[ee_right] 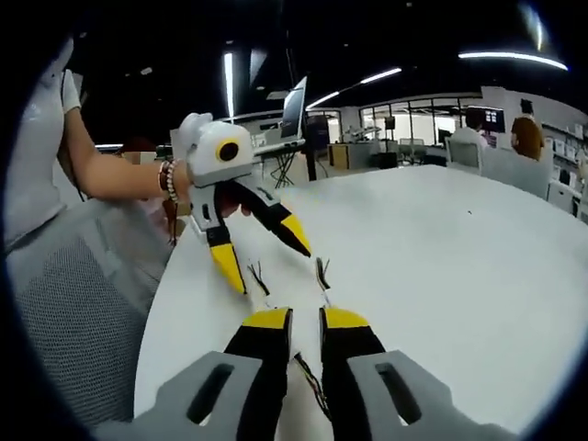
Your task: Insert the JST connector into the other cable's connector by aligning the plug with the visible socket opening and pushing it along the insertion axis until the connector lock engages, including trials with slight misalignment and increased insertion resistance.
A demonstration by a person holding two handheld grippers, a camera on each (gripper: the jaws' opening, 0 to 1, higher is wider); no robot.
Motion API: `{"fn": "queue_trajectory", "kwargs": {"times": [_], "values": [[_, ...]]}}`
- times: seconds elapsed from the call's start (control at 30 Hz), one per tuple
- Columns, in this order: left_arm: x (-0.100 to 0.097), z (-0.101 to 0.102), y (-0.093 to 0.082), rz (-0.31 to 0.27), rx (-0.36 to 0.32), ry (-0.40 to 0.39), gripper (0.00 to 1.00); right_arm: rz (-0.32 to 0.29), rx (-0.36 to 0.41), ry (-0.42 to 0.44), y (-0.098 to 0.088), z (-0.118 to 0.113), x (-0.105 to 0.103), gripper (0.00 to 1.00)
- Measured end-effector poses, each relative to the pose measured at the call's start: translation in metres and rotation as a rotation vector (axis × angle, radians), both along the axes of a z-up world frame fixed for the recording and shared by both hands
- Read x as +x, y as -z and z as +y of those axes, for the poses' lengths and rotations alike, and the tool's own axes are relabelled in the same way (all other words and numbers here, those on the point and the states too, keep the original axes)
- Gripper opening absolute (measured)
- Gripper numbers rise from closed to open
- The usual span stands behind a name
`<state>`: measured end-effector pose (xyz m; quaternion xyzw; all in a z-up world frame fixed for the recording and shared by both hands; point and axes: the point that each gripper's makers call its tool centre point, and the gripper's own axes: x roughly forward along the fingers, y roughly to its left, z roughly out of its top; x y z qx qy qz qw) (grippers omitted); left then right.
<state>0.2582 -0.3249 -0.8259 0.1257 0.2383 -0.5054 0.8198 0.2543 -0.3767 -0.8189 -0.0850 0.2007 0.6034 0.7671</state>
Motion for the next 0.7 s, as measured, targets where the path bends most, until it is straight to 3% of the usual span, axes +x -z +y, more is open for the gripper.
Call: {"fn": "queue_trajectory", "kwargs": {"times": [0.2, 0.37, 0.5, 0.7], "values": [[-0.009, -0.001, 0.012, 0.054, -0.004, 0.03, 0.41, 0.004, -0.055, -0.078, 0.014, 0.003, -0.014, 0.12], [-0.01, -0.004, 0.012, 0.054, -0.034, 0.039, 0.34, -0.001, -0.109, -0.091, 0.025, -0.002, -0.016, 0.14], [-0.008, -0.003, 0.015, 0.038, -0.042, 0.04, 0.23, -0.021, -0.134, -0.095, 0.03, -0.006, -0.015, 0.11], [-0.011, -0.002, 0.02, 0.045, -0.023, 0.063, 0.23, -0.037, -0.145, -0.085, 0.035, -0.007, -0.012, 0.05]]}}
